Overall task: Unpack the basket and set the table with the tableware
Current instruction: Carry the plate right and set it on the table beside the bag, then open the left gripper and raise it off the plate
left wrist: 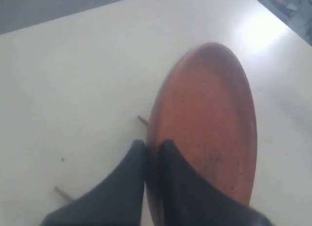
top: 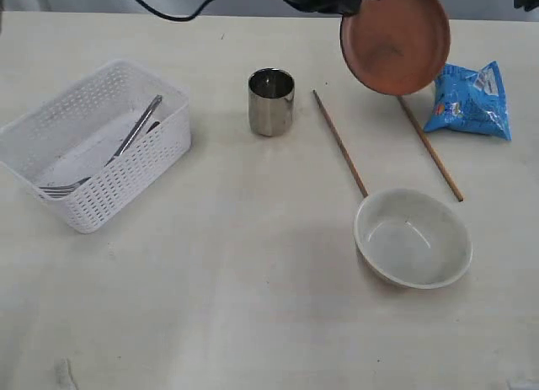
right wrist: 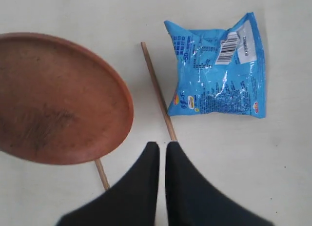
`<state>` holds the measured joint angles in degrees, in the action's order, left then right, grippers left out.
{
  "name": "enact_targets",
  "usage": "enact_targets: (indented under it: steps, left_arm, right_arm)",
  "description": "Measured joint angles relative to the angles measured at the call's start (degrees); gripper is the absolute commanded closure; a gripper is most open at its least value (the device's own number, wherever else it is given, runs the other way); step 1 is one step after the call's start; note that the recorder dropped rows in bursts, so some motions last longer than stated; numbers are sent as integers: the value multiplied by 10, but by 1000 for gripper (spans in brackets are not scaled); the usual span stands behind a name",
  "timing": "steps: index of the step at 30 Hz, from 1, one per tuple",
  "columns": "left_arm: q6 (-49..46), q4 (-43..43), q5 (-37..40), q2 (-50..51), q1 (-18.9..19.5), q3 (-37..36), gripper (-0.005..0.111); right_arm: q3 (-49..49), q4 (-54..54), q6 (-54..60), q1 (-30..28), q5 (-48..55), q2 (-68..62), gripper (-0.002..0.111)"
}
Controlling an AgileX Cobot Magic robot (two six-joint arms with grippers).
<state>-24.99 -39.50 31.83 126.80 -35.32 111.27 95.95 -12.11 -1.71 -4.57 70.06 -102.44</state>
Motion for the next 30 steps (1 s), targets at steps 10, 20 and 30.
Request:
enact_targets:
  steps: [10, 20, 30]
  left_arm:
    - [117, 122, 50, 97, -3, 69, 107]
    - [128, 117, 50, 126, -5, 78, 107]
    - [130, 113, 50, 131, -5, 78, 77]
  right_arm:
    - [-15, -26, 21, -2, 0, -13, 87]
    - [-21, -55, 40, -2, 0, -25, 86]
    - [-21, -59, 43, -2, 0, -25, 86]
